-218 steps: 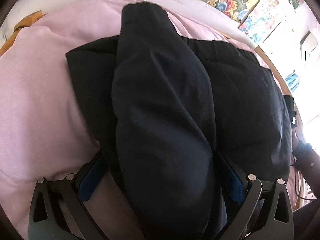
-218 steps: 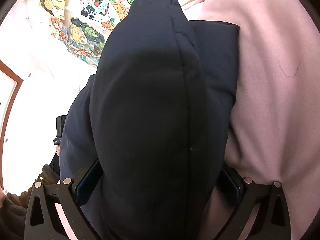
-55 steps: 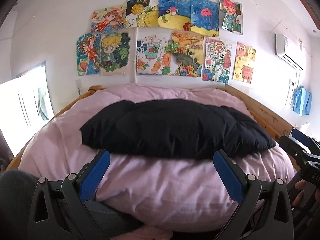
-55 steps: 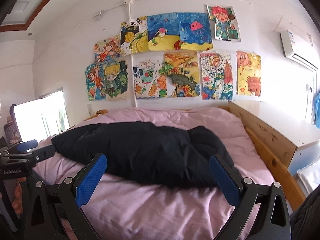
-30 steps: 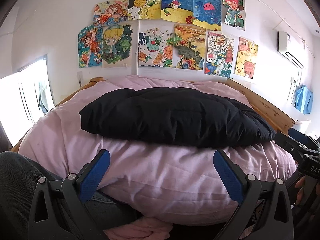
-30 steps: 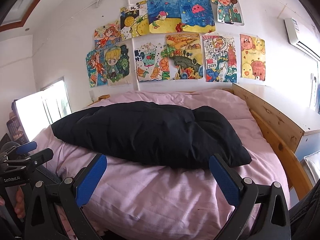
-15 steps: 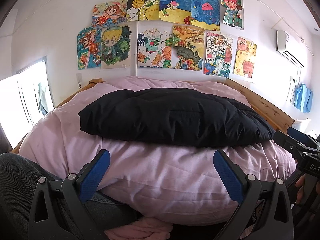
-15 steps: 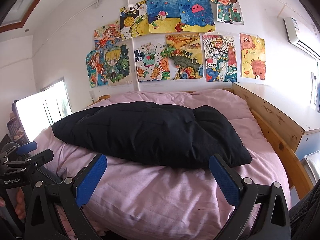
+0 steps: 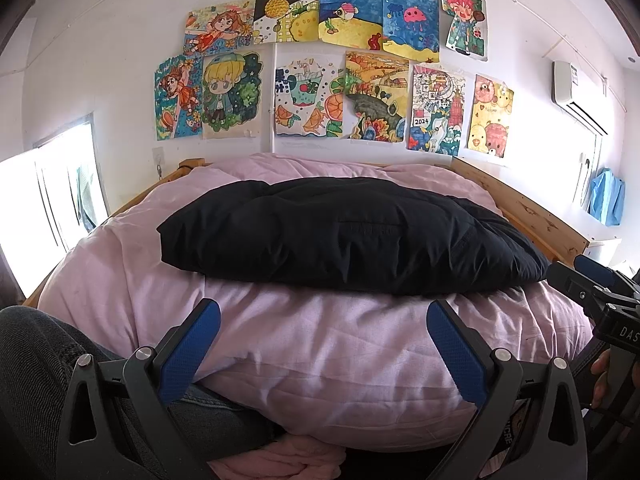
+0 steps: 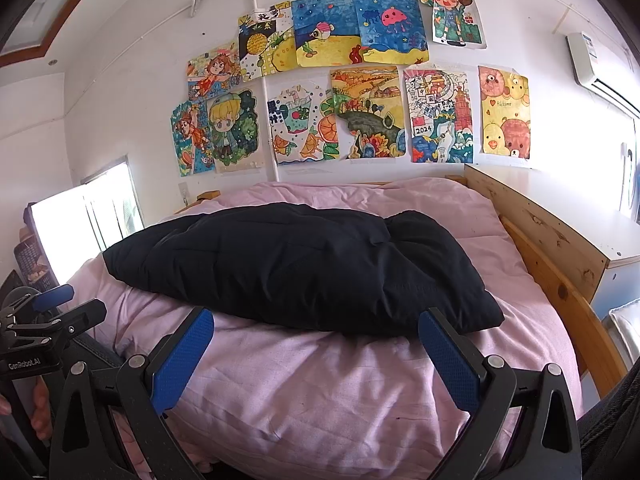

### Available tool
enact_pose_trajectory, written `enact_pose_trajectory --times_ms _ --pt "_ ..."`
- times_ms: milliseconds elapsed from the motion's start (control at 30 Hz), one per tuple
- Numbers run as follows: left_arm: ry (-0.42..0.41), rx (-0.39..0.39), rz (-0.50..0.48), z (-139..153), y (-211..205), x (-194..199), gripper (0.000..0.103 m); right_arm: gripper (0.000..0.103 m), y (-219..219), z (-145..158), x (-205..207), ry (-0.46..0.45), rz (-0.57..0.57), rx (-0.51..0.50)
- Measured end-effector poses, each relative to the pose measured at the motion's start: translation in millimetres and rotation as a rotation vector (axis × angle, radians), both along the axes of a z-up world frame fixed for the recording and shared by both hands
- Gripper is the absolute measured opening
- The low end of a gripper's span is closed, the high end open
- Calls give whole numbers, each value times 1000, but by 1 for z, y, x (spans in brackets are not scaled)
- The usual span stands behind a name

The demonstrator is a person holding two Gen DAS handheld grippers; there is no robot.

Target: Fold large clothes

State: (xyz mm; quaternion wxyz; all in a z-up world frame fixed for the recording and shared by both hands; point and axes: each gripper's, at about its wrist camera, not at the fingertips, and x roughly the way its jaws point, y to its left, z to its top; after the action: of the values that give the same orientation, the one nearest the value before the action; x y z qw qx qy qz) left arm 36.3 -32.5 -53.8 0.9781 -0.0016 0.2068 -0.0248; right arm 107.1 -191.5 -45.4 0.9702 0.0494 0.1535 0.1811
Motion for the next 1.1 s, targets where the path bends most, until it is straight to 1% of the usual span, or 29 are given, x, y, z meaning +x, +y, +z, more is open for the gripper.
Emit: enact_pose_trajectory --times_ms 1100 --pt "-4 2 0 0 2 0 101 103 1 0 0 2 -2 4"
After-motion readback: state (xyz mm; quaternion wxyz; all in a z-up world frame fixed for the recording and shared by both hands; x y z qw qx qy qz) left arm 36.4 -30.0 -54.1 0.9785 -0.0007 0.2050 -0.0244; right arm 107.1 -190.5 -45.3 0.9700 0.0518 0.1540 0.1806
